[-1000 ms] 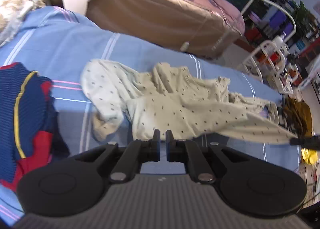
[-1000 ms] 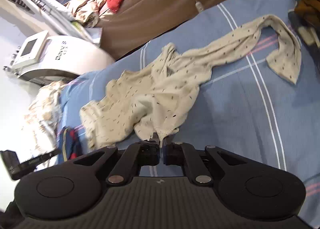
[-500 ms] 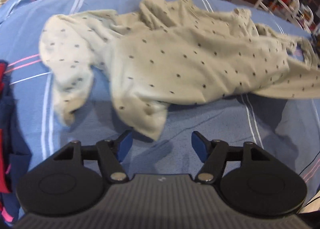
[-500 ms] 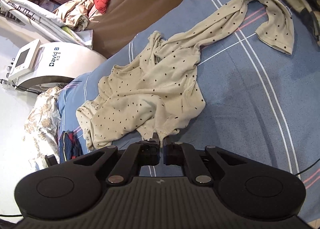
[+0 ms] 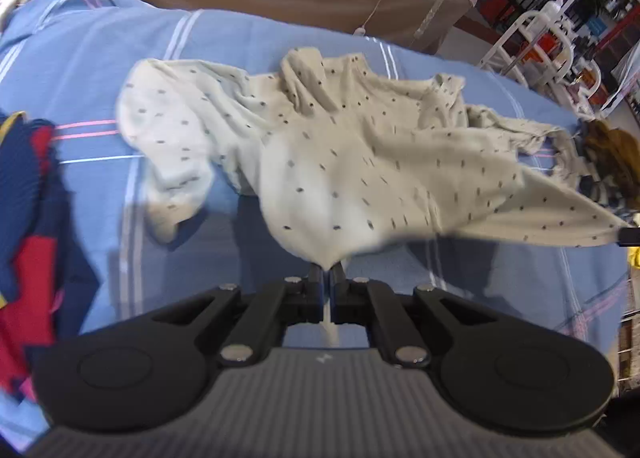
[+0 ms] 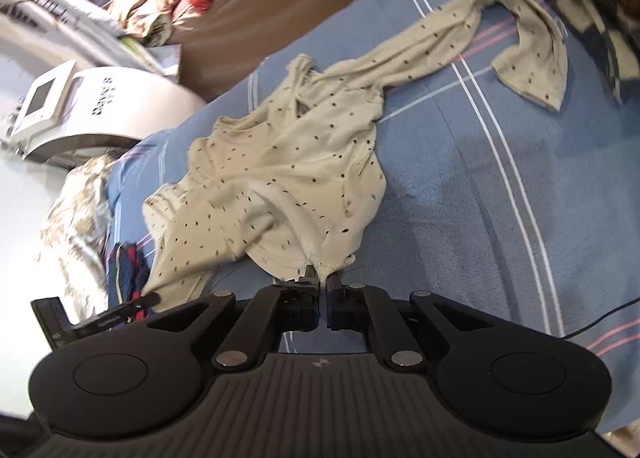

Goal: Fold small clothes

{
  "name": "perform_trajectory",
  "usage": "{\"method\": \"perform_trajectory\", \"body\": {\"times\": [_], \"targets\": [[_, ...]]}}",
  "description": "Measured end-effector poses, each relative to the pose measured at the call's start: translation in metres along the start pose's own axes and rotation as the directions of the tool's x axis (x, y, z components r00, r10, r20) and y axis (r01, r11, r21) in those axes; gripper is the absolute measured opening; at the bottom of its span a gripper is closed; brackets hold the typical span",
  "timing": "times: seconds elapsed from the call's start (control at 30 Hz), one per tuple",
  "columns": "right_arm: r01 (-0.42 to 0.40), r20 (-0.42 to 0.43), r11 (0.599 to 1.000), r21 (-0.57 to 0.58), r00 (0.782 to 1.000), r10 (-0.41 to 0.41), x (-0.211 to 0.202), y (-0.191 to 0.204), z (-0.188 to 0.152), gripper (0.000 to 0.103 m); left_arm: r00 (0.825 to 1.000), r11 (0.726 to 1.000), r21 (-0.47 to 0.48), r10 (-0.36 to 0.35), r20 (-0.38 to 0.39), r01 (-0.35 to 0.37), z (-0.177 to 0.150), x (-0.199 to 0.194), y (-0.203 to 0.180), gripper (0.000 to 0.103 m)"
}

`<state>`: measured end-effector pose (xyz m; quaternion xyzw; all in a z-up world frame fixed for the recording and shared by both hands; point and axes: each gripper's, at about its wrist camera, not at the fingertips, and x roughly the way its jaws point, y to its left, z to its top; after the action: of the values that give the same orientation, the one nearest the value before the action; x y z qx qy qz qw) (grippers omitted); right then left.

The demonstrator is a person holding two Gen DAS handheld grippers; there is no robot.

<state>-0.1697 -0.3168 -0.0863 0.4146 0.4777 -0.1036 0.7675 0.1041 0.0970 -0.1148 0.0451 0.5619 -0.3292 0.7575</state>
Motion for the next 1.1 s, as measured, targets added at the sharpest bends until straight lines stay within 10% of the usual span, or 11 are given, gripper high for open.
{"method": "perform_trajectory", "body": {"times": [0.17,0.27,0.47,0.53,0.8,1.1], "targets": [[0.011,-0.063,0.997,-0.075,0.998,-0.016,-0.032,-0.010,0.001,0.006,1.000,0.999,-0.033,-0.001,0.022,0.001,-0.006,-0.077,0.023,0.005],[0.051,-0.093,0.998,-0.034,0.994,-0.054,-0.010,-0.029,-0.004,0.017,0.990,0.999,-0.046,-0.015,-0.141,0.008,-0.017,-0.052,0.038,0.038],[0.110,-0.253,0.994,-0.014,0.961,-0.111,0.046,-0.052,-0.050,0.029,0.953,0.997,-0.054,0.031,-0.301,-0.049,-0.083,0.016,0.048,0.050],[0.150,-0.277,0.989,0.015,0.951,-0.140,0.054,-0.066,-0.067,0.048,0.959,0.992,-0.109,0.037,-0.280,-0.070,-0.102,0.022,0.051,0.067],[0.218,-0.057,0.969,0.114,0.976,-0.212,0.031,-0.098,-0.070,0.078,0.979,0.985,-0.173,-0.048,-0.198,0.014,-0.125,0.034,0.014,0.102],[0.213,-0.028,0.950,-0.227,0.974,-0.225,0.065,-0.076,-0.061,0.085,0.980,0.988,-0.153,-0.028,-0.196,-0.003,-0.153,0.033,-0.012,0.103]]}}
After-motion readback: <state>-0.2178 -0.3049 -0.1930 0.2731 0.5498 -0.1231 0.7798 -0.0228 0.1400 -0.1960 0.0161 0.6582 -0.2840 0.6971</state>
